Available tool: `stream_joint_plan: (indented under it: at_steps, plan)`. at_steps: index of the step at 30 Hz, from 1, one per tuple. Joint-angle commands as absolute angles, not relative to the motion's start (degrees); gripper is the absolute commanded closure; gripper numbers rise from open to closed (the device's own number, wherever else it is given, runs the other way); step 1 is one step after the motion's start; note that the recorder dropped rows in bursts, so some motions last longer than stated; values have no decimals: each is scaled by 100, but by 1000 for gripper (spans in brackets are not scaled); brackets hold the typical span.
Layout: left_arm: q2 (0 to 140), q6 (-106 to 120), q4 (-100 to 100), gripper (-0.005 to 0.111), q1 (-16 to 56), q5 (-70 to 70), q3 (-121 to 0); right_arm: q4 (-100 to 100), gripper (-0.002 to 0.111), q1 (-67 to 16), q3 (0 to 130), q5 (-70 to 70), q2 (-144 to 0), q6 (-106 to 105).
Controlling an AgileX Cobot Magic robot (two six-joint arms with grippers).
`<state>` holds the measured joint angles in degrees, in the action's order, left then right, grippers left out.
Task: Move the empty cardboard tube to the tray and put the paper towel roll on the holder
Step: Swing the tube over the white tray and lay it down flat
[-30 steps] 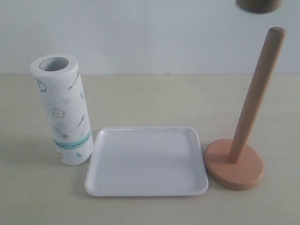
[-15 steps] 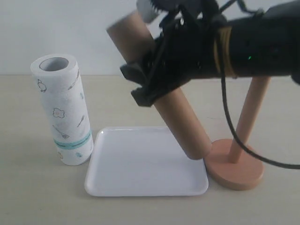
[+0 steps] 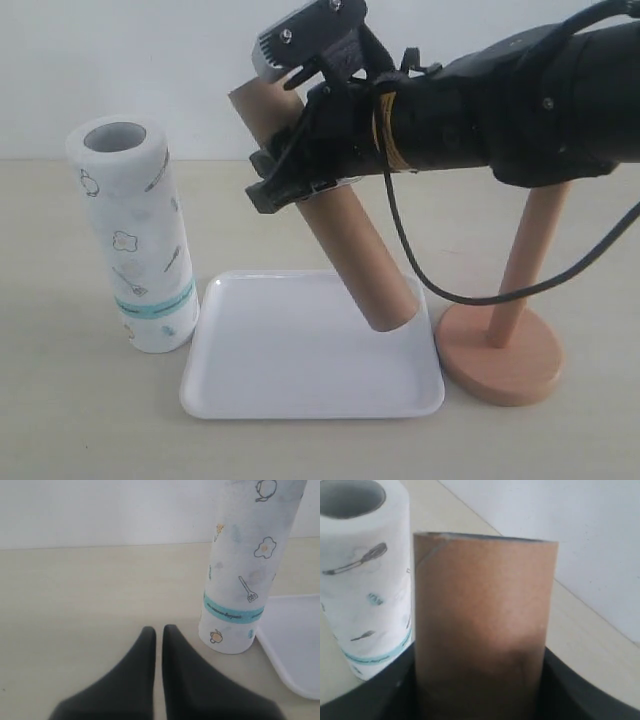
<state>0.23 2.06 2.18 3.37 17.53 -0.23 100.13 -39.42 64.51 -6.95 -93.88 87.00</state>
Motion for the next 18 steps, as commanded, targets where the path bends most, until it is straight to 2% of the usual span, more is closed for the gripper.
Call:
stream_joint_plan:
  at_steps: [1,8,10,14,18]
  plan:
    - [0,180,234,102,321,1752,0,9995,109,-3952,6522,-792,-9405,8457]
    - [0,180,234,102,321,1752,0,9995,109,-3997,6445,-962,-9445,6476]
    - [0,180,234,102,321,1752,0,9995,109,-4149,6376,-376,-9445,5996]
    - [0,180,234,102,321,1752,0,9966,109,-4675,6228,1753,-9453,4896]
    - [0,180,234,102,321,1752,0,8144,109,-4923,6241,2436,-9453,2976]
